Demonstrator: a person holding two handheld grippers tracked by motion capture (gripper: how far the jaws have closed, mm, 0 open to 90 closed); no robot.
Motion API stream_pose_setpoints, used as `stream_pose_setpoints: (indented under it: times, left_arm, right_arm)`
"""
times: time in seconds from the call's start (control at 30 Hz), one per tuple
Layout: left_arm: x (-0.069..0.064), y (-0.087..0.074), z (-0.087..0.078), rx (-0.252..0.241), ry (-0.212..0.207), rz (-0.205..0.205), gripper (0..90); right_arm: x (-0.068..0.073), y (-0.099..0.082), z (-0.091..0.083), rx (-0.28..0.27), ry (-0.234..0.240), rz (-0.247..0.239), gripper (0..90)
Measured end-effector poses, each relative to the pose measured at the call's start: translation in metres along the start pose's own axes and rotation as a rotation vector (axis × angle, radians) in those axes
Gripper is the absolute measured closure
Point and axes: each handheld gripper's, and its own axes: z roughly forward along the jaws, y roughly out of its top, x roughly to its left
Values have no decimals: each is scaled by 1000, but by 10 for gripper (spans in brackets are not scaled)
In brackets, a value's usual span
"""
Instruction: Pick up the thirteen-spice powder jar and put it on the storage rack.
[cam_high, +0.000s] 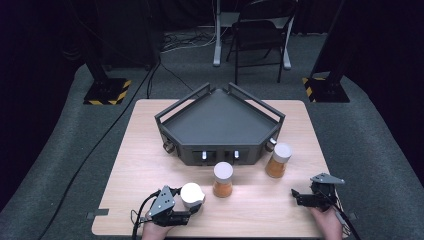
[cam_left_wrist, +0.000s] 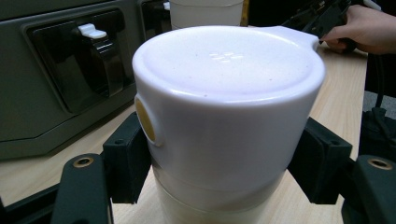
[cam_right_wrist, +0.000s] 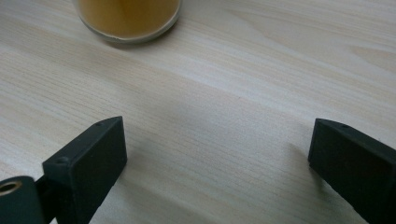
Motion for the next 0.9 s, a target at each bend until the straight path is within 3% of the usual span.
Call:
stream_pose_setpoints:
  times: [0.47, 0.9]
  left_arm:
    - [-6, 2, -2, 4, 24, -10, 303]
    - [-3, 12, -16, -49, 76, -43, 304]
  right_arm:
    - [0, 0, 0, 0, 2, -1, 33]
    - [0, 0, 0, -1, 3, -3, 33]
